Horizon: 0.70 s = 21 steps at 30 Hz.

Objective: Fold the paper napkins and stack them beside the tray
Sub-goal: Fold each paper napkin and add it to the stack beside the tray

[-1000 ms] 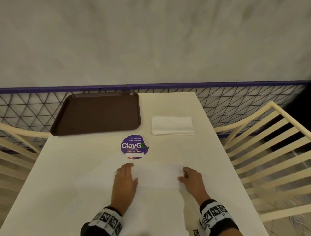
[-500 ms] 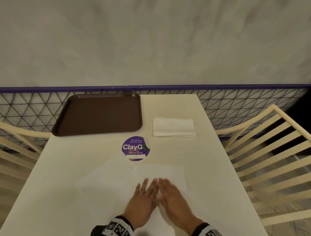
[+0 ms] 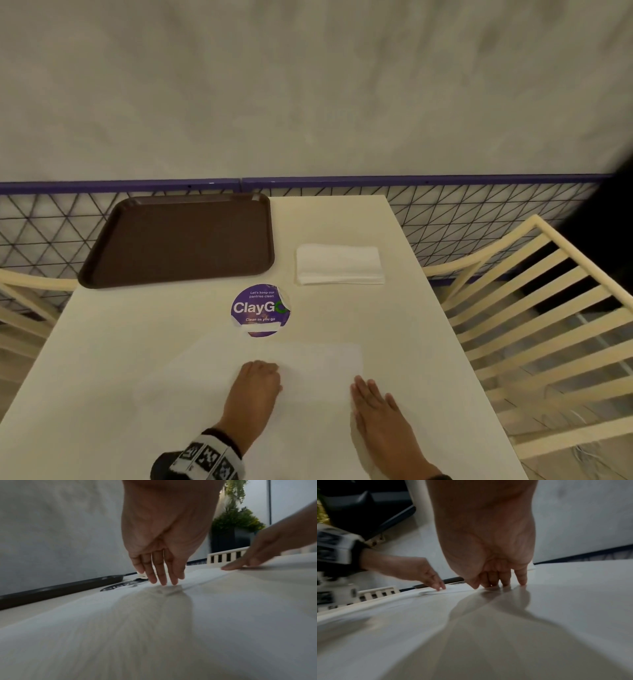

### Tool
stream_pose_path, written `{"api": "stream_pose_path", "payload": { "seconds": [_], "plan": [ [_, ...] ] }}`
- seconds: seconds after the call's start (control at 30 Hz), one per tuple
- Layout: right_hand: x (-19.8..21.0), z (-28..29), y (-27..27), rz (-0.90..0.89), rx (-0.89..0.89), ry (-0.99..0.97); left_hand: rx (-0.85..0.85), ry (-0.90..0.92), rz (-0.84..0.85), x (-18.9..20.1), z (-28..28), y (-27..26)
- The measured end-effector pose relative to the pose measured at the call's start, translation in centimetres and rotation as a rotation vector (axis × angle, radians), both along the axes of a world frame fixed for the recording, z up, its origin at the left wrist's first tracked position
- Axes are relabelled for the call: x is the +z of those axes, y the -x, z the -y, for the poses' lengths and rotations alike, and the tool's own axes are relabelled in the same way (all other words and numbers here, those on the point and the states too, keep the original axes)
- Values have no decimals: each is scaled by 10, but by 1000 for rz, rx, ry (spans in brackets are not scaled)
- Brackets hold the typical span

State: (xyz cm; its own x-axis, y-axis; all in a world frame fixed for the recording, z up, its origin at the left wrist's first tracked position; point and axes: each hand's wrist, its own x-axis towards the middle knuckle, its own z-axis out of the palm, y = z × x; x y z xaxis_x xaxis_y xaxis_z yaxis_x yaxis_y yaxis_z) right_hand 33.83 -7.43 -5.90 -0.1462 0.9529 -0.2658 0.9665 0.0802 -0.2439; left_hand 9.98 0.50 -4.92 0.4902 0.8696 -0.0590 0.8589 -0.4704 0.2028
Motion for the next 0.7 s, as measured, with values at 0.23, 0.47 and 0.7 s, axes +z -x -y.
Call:
{"api": "stream_pose_path", "payload": {
  "seconds": [0.23,0.47,0.7],
  "plan": [
    [51,-45,1,47,-97,-53,-15,241,-182,42,-68,-16],
    [69,-103,21,-87,103,40,-59,278,-272,43,-83,-15],
    [66,-142,-5,-427,-77,298,296,432,515,63,-101,0]
  ]
}}
